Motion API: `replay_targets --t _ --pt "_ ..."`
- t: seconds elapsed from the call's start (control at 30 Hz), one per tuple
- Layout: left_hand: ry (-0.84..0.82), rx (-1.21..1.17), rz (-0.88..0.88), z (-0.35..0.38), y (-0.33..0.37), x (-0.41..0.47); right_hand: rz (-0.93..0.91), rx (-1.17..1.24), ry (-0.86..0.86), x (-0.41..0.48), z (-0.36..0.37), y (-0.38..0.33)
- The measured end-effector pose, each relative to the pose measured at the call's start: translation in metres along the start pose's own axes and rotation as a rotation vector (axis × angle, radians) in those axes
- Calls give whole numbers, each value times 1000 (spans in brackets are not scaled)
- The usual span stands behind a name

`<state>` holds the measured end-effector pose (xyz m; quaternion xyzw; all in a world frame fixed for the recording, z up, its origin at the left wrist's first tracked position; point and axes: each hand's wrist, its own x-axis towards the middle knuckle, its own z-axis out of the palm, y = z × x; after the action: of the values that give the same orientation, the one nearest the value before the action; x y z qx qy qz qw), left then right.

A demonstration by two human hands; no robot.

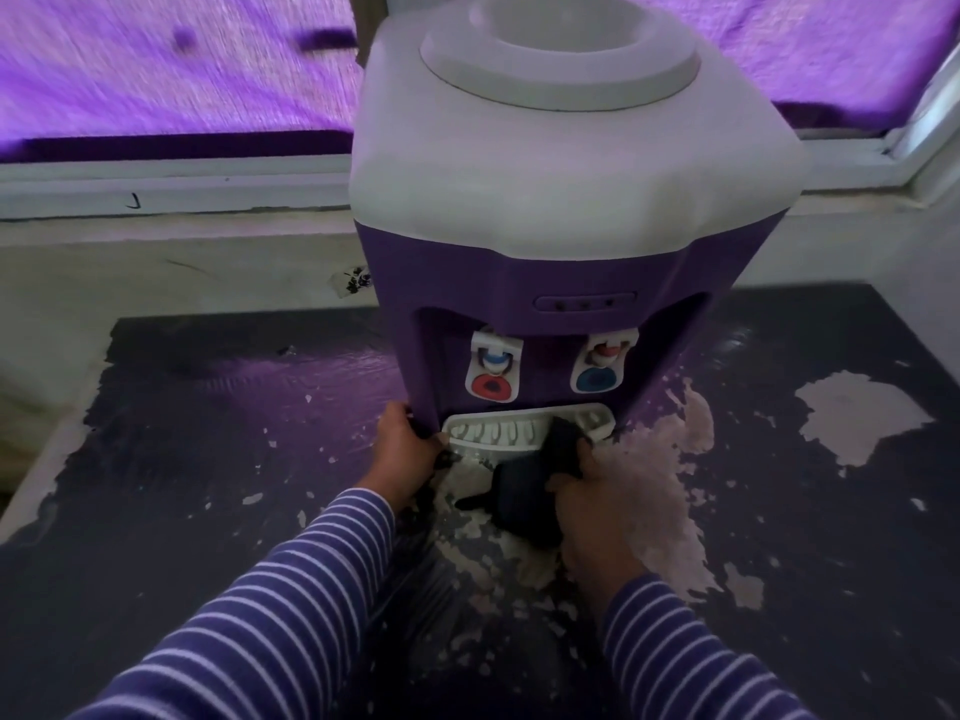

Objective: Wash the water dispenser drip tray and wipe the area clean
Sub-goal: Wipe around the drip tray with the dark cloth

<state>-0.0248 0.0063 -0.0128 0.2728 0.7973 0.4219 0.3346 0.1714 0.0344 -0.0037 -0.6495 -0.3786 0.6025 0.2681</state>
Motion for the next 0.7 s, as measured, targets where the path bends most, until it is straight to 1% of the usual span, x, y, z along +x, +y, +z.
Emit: replay_targets --t 0.07,0.1,0.13,0.27,0.4,0.47,0.6,0.7 --pt "3 3 7 0 -1 0 -5 60 38 4 -3 -5" --pt "3 10 10 0 -2 0 -3 65 28 3 -1 -7" --pt "3 22 14 1 -2 0 -4 42 4 -1 4 -9" --pt "12 113 22 -1 -2 0 -80 -182 -65 -15 24 0" --pt "41 301 37 -6 1 1 -72 -195 -71 -9 9 0" --pt "12 311 23 -8 3 1 -72 -203 -46 -8 7 -1" --pt "-20 306 -2 -10 5 0 -74 -314 -41 -13 34 -4" --pt "-26 317 -12 -9 8 0 -159 -450 -71 -22 47 -1"
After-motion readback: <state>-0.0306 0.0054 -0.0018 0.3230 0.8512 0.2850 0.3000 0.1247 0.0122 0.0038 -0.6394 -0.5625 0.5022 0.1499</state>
